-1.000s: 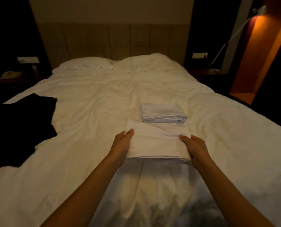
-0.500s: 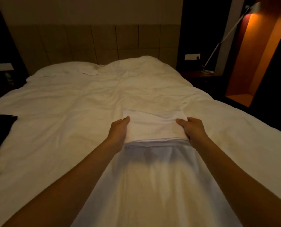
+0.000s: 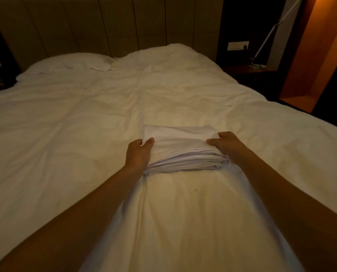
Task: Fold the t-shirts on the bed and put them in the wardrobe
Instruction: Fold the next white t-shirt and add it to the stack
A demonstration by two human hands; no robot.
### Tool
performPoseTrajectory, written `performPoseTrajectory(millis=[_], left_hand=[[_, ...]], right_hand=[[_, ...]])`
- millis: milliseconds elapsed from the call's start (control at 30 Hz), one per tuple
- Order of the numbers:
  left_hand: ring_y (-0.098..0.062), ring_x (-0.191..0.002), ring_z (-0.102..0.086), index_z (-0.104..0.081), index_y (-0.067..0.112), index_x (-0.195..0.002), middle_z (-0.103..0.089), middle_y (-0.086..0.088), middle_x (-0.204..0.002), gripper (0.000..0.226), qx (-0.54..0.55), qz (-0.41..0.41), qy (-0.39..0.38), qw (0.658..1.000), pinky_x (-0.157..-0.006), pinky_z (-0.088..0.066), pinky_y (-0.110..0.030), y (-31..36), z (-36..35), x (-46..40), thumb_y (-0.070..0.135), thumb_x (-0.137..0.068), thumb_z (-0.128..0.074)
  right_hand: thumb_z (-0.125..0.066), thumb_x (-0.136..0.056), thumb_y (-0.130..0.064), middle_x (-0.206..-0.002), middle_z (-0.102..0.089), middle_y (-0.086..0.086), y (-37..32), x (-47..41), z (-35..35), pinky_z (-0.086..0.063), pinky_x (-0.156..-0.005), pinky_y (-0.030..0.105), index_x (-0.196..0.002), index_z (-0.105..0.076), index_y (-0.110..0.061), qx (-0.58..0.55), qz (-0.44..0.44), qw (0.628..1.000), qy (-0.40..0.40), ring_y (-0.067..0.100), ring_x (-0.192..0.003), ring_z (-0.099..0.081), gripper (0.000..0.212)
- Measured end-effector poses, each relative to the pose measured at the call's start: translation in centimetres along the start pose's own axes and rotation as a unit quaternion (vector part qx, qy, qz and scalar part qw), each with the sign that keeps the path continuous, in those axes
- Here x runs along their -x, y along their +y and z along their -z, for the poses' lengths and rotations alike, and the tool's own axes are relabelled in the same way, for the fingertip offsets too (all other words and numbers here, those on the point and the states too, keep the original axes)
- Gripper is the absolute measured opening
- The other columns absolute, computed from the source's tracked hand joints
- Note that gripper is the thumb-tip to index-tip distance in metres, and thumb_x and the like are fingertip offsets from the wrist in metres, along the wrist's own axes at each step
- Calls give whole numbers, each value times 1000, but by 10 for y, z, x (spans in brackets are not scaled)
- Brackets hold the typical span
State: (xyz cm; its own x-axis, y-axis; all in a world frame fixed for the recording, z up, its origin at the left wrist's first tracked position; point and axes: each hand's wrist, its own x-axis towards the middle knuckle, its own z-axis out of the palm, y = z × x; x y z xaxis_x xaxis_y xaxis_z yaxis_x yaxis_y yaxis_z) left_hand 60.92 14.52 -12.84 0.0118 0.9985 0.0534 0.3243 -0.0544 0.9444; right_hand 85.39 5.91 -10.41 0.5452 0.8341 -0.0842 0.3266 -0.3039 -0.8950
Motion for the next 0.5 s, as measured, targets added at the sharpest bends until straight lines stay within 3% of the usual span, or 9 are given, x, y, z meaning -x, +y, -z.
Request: performPoseTrajectory(millis=[133, 233, 333, 400, 500], left_hand=[[-27, -87, -60, -65, 3, -95, -65, -12, -94, 32, -8, -30, 21, 999, -74, -43, -32, 1, 1, -2, 34, -93, -64], [-29, -107, -59, -57, 8, -123, -61, -13, -119, 46, -80, -58, 37, 994, -85, -45, -32, 6, 5, 0, 36, -89, -69], [-27, -132, -40, -40, 19, -146, -42, -8, -146, 62, -243, -241, 63, 938, -103, -40, -38, 20, 7, 4, 37, -92, -64], [-23, -146, -22, -31, 24, -152, -28, -4, -159, 62, -328, -312, -6, 892, -116, -26, -41, 30, 3, 0, 44, -97, -52], [-20, -151, -6, -20, 30, -155, -10, -1, -165, 60, -418, -223, -133, 870, -121, -13, -42, 23, -6, -9, 54, -101, -32]], right_hand=[[-70, -86, -9, -114, -66, 16, -10, -3, 3, -42, -79, 28, -122, -63, 1, 36, 67, 996, 54, 26, -97, -60, 38], [-65, -91, -22, -132, -57, 21, -10, -4, 2, -42, -94, 34, -131, -55, 2, 141, 38, 989, 32, 34, -120, -54, 47], [-58, -94, -38, -147, -46, 12, -16, -5, 1, -36, -107, 35, -143, -45, -11, 242, 66, 967, 45, 30, -133, -44, 58], [-54, -95, -45, -152, -42, 5, -24, 0, -7, -32, -112, 35, -147, -42, -22, 261, 133, 956, 21, 26, -137, -40, 58], [-39, -99, -53, -158, -33, 0, -22, 7, -27, -26, -114, 35, -150, -38, -27, 344, 145, 925, -72, 22, -143, -32, 57]])
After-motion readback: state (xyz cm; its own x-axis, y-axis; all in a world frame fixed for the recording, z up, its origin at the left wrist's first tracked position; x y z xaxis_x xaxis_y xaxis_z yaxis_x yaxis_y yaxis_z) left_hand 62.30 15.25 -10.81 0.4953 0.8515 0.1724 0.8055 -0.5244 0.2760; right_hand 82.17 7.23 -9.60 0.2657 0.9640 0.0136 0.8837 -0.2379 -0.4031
